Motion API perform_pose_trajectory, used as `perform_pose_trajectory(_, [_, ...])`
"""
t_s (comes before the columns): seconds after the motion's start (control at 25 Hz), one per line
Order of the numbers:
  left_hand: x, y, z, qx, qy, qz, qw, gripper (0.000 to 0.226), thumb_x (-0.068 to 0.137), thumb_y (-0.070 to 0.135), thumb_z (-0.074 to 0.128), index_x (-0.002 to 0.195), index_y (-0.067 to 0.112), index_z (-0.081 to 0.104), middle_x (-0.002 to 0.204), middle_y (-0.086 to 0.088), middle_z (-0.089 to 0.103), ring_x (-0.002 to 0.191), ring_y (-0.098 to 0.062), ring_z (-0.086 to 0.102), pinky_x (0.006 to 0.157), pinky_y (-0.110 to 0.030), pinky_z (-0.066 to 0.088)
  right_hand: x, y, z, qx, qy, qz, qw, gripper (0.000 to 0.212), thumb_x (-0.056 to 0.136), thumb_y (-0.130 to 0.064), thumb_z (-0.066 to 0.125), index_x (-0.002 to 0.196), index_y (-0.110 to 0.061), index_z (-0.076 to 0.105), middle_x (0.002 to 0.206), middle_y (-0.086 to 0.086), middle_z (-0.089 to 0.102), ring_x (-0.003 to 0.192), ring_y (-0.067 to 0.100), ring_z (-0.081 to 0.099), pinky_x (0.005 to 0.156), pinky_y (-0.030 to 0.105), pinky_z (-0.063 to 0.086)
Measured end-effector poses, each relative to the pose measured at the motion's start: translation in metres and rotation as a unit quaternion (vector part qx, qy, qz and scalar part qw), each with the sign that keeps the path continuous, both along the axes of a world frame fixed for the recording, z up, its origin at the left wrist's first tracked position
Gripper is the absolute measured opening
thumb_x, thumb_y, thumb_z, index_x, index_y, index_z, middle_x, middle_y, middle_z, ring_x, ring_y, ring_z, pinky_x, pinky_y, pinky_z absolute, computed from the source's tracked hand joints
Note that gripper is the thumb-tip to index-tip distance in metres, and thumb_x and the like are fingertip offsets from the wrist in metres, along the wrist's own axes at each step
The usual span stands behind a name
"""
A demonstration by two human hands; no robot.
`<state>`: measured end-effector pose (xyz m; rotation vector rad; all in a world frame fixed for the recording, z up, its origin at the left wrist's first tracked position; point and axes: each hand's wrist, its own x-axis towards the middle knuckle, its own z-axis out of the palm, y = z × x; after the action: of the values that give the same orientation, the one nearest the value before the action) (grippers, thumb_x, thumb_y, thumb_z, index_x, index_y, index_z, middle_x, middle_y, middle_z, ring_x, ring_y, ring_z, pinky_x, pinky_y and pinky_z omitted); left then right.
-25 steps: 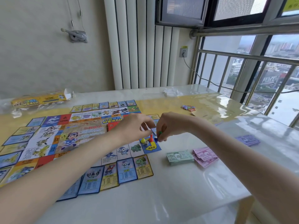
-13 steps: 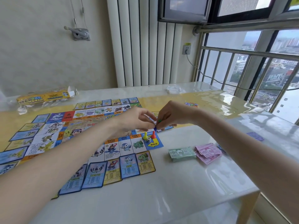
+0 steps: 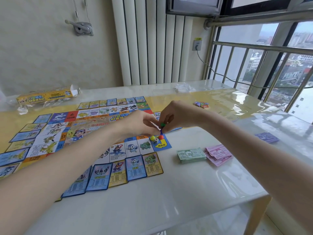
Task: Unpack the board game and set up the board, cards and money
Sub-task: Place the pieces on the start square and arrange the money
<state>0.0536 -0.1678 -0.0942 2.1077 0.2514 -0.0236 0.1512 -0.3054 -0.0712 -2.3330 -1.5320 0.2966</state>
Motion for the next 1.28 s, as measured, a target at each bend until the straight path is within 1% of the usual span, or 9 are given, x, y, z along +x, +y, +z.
perform_pose_trajectory(0.08, [-0.003, 0.002, -0.001, -0.052, 0.019, 0.019, 0.998, 0.021, 0.081, 0.005, 0.068, 0.096, 0.019, 0.069, 0.096, -0.004, 0.072, 0.085, -0.011, 0.066, 0.071, -0.014, 0.055, 0.005, -0.002, -0.005, 0.071, 0.101, -0.02, 0.992, 0.014, 0.073, -0.006, 0.075, 0.084, -0.008, 0.068, 0.067, 0.0, 0.064, 0.054, 0.005, 0.054, 0.048, 0.007, 0.038])
perform_pose_trajectory(0.16, [-0.007, 0.003, -0.005, -0.025, 0.011, 0.026, 0.999, 0.019, 0.081, 0.006, 0.069, 0.096, 0.017, 0.07, 0.093, -0.002, 0.071, 0.08, -0.006, 0.064, 0.066, -0.011, 0.053, 0.013, -0.006, -0.013, 0.132, 0.169, -0.063, 0.975, 0.013, 0.074, -0.005, 0.074, 0.082, -0.004, 0.064, 0.067, 0.005, 0.064, 0.055, 0.012, 0.055, 0.05, 0.013, 0.042])
perform_pose_trajectory(0.32, [-0.01, 0.0, -0.023, 0.185, -0.033, 0.001, 0.982, 0.012, 0.079, 0.014, 0.072, 0.087, 0.023, 0.067, 0.089, 0.001, 0.066, 0.079, -0.006, 0.06, 0.071, -0.017, 0.05, 0.014, -0.008, -0.032, 0.048, 0.099, -0.082, 0.991, 0.011, 0.074, -0.014, 0.075, 0.078, -0.01, 0.066, 0.063, -0.007, 0.056, 0.05, 0.004, 0.048, 0.044, 0.007, 0.035])
perform_pose_trajectory(0.44, [-0.008, -0.005, -0.033, 0.256, -0.055, -0.012, 0.965, 0.01, 0.079, 0.016, 0.072, 0.088, 0.017, 0.07, 0.08, 0.004, 0.066, 0.069, -0.001, 0.057, 0.056, -0.004, 0.042, 0.01, -0.005, -0.044, 0.009, 0.094, -0.065, 0.993, 0.01, 0.075, -0.014, 0.075, 0.072, -0.014, 0.065, 0.057, -0.007, 0.051, 0.039, 0.002, 0.041, 0.039, 0.009, 0.029])
perform_pose_trajectory(0.56, [-0.007, -0.006, -0.038, 0.304, -0.057, -0.023, 0.951, 0.01, 0.08, 0.015, 0.071, 0.09, 0.014, 0.07, 0.082, 0.0, 0.069, 0.073, -0.007, 0.061, 0.061, -0.012, 0.045, 0.01, -0.004, -0.049, -0.016, 0.079, -0.047, 0.996, 0.009, 0.076, -0.012, 0.073, 0.082, -0.014, 0.068, 0.064, -0.008, 0.055, 0.047, 0.002, 0.047, 0.04, 0.007, 0.032])
perform_pose_trajectory(0.8, [-0.004, -0.008, -0.04, 0.306, -0.063, -0.033, 0.949, 0.018, 0.08, 0.012, 0.069, 0.098, 0.013, 0.068, 0.078, 0.002, 0.065, 0.075, -0.009, 0.062, 0.069, -0.018, 0.048, 0.011, -0.005, -0.052, -0.049, 0.089, -0.046, 0.994, 0.019, 0.076, -0.011, 0.072, 0.094, -0.01, 0.064, 0.069, -0.009, 0.058, 0.047, 0.001, 0.052, 0.041, 0.01, 0.039])
perform_pose_trajectory(0.92, [-0.004, -0.008, -0.041, 0.309, -0.072, -0.037, 0.948, 0.02, 0.08, 0.012, 0.069, 0.101, 0.012, 0.067, 0.086, -0.002, 0.069, 0.077, -0.009, 0.063, 0.072, -0.02, 0.05, 0.011, -0.004, -0.051, -0.056, 0.082, -0.039, 0.994, 0.017, 0.078, -0.011, 0.07, 0.093, -0.011, 0.063, 0.069, -0.008, 0.058, 0.052, 0.004, 0.053, 0.042, 0.01, 0.04])
perform_pose_trajectory(1.12, [-0.01, -0.002, -0.037, 0.285, -0.101, -0.015, 0.953, 0.019, 0.082, 0.015, 0.069, 0.1, 0.011, 0.067, 0.082, 0.001, 0.066, 0.071, -0.005, 0.06, 0.07, -0.017, 0.051, 0.011, -0.004, -0.049, -0.063, 0.097, -0.04, 0.993, 0.018, 0.079, -0.012, 0.07, 0.095, -0.013, 0.063, 0.07, -0.007, 0.061, 0.054, 0.005, 0.055, 0.048, 0.013, 0.044])
perform_pose_trajectory(1.28, [-0.013, -0.009, -0.024, 0.277, -0.149, 0.012, 0.949, 0.012, 0.083, 0.02, 0.068, 0.093, 0.012, 0.068, 0.076, 0.004, 0.063, 0.067, -0.001, 0.057, 0.064, -0.009, 0.046, 0.019, -0.016, -0.03, -0.001, 0.081, -0.055, 0.995, 0.01, 0.08, -0.013, 0.069, 0.087, -0.006, 0.069, 0.064, -0.006, 0.063, 0.048, -0.004, 0.055, 0.05, 0.013, 0.046])
